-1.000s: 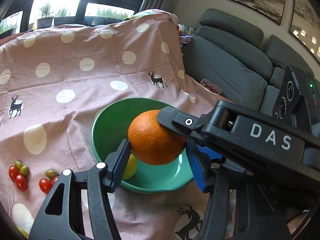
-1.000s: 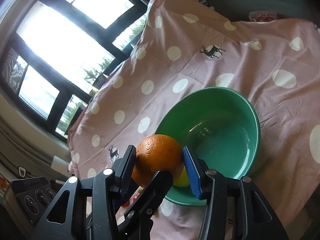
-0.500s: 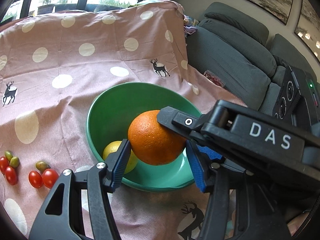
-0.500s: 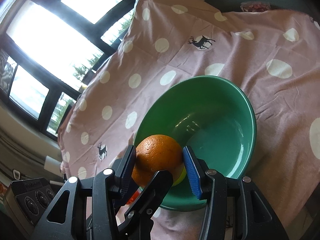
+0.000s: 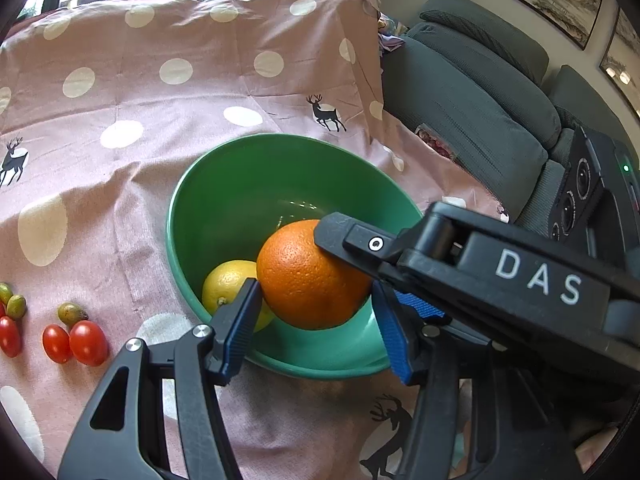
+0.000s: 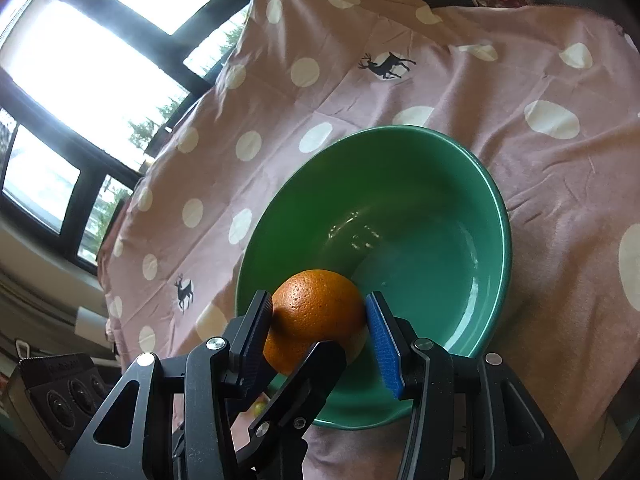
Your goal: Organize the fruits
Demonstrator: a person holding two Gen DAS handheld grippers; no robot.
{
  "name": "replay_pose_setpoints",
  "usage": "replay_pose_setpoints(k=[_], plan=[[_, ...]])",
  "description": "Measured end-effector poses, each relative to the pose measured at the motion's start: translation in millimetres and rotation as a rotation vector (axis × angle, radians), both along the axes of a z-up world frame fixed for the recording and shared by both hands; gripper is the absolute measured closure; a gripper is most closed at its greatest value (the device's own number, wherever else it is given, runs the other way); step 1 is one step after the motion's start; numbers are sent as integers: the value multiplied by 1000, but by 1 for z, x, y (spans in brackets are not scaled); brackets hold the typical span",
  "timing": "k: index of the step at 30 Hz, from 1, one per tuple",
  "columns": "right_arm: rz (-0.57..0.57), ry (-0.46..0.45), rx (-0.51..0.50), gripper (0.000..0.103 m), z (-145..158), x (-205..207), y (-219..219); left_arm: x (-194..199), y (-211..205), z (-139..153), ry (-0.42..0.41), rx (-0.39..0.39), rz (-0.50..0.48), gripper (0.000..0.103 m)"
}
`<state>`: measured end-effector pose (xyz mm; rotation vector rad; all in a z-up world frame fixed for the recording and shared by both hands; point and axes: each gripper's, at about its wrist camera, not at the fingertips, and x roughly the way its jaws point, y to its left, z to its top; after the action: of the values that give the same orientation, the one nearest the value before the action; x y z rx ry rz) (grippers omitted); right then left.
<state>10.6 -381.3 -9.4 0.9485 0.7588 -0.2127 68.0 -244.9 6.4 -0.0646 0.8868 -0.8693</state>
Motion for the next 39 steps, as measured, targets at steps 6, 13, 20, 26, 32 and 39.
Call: replay_pose_setpoints(k=[6, 13, 20, 26, 32, 39], plan=[[-8, 38, -50, 51, 1, 0, 3, -6, 8, 1, -43, -2, 20, 45], [-16, 19, -63, 49, 6, -4, 7, -11, 41, 15, -30, -76, 67, 36], [19, -6, -90, 45, 17, -3, 25, -20, 73, 30, -78, -78, 160, 23], [53, -30, -127, 45, 30, -3, 42, -12, 105, 35, -120, 35, 343, 13], [159, -49, -176, 33, 42, 3, 75, -2, 163, 37, -109, 70, 555, 3], [428, -30, -69, 32, 27, 29, 130, -1, 229, 38, -103, 109, 767, 1]])
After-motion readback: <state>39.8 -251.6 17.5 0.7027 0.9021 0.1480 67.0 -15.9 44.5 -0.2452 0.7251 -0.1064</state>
